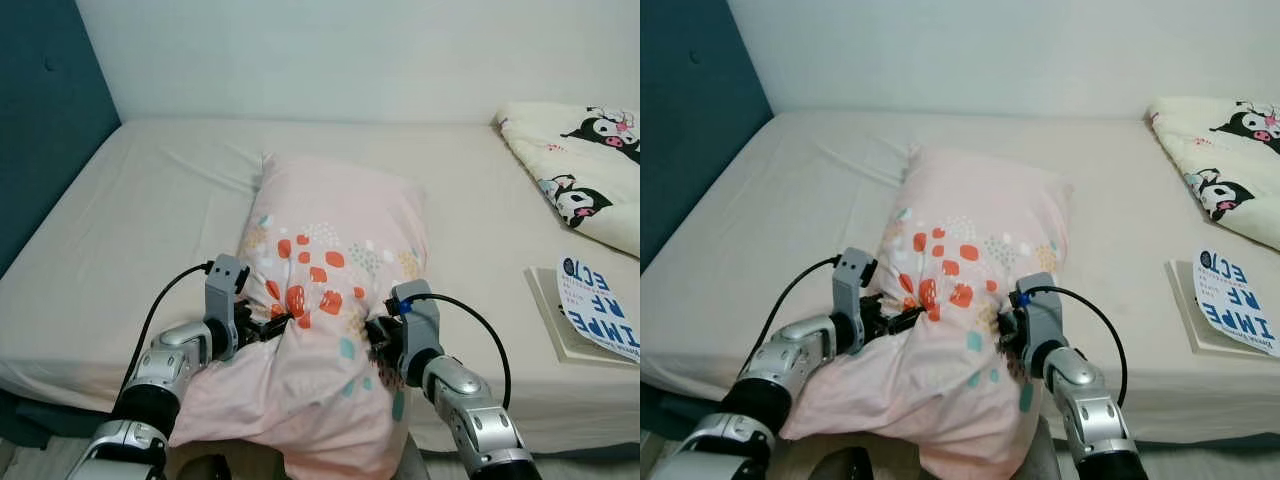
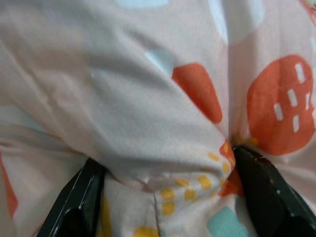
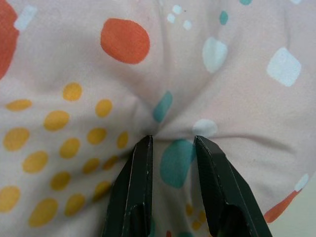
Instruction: Clean up the room
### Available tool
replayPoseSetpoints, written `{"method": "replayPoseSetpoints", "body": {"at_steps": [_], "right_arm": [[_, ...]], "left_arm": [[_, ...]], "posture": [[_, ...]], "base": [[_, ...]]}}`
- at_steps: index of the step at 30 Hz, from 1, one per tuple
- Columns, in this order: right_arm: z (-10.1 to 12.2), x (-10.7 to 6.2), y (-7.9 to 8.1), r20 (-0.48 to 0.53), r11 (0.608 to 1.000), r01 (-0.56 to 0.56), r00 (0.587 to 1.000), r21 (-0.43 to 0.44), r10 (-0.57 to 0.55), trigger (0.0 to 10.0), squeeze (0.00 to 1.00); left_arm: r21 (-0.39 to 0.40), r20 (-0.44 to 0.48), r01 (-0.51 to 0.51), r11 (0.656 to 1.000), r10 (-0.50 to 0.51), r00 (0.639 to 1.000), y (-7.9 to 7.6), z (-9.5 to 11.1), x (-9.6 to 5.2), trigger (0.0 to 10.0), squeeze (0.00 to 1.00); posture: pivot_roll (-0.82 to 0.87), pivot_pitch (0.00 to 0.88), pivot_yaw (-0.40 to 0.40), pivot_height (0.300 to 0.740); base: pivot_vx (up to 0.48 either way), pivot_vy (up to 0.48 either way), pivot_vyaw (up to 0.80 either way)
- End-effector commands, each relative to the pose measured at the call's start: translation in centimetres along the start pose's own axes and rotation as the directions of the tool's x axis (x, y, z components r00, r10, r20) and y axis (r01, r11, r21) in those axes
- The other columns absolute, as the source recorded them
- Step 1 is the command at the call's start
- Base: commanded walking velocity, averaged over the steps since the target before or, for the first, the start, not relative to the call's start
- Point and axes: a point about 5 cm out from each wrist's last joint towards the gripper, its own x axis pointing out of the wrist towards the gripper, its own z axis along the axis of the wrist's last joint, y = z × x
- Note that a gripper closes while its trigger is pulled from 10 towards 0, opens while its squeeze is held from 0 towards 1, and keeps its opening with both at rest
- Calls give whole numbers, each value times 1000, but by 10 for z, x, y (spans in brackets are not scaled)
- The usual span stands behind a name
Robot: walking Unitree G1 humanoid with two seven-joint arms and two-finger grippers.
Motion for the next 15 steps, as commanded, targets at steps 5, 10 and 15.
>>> {"method": "replayPoseSetpoints", "body": {"at_steps": [5, 10, 15], "right_arm": [[-6, 4, 9, -33, 999, -33, 999, 4, 33, 10000, 0], [-6, 5, 9, -32, 999, -34, 999, 2, 34, 10000, 0], [-5, 5, 9, -29, 999, -34, 999, 1, 34, 10000, 0]], "left_arm": [[40, -170, 89, 995, -81, 982, -20, -36, 6, 0, 0], [58, -188, 88, 994, -76, 979, -21, -38, 5, 0, 0], [57, -183, 70, 996, -59, 981, -20, -36, 5, 0, 0]], "posture": [[-91, 130, -33, 581], [-90, 121, -34, 581], [-88, 112, -35, 581]], "base": [[0, 0, 0], [0, 0, 0], [0, 0, 0]]}}
